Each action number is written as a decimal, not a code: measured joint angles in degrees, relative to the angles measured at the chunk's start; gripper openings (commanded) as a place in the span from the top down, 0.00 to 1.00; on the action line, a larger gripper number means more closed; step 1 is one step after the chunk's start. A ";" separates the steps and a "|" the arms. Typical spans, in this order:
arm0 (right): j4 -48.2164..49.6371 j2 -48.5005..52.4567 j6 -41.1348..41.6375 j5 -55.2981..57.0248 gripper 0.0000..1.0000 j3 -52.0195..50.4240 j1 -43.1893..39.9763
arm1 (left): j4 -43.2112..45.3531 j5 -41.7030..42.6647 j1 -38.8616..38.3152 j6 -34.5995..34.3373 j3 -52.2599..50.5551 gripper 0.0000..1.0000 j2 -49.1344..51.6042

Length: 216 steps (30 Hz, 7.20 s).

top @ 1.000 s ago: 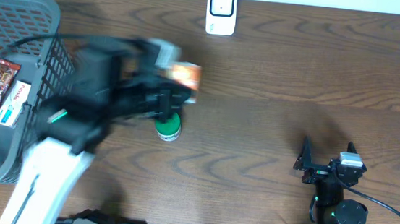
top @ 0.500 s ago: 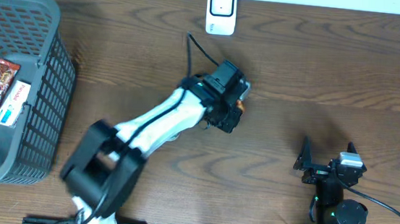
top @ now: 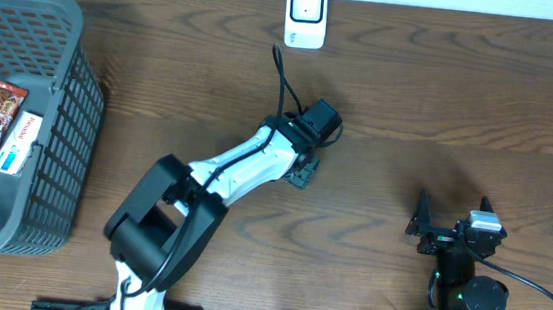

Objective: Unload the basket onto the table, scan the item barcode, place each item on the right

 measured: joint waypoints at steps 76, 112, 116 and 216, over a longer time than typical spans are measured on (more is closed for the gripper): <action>0.00 0.00 0.00 0.00 0.01 0.00 0.00 | -3.43 4.02 76.00 28.20 5.92 0.00 -3.87; 0.00 0.00 0.00 0.00 0.01 0.00 0.00 | -1.92 10.93 76.76 35.54 5.64 0.47 2.54; -0.02 0.00 0.00 0.00 0.01 0.00 0.00 | -1.90 11.06 76.76 35.17 5.57 0.51 2.54; -0.02 0.00 -0.02 0.00 0.01 0.00 0.00 | -10.86 6.01 32.28 -47.74 -2.80 0.07 -2.49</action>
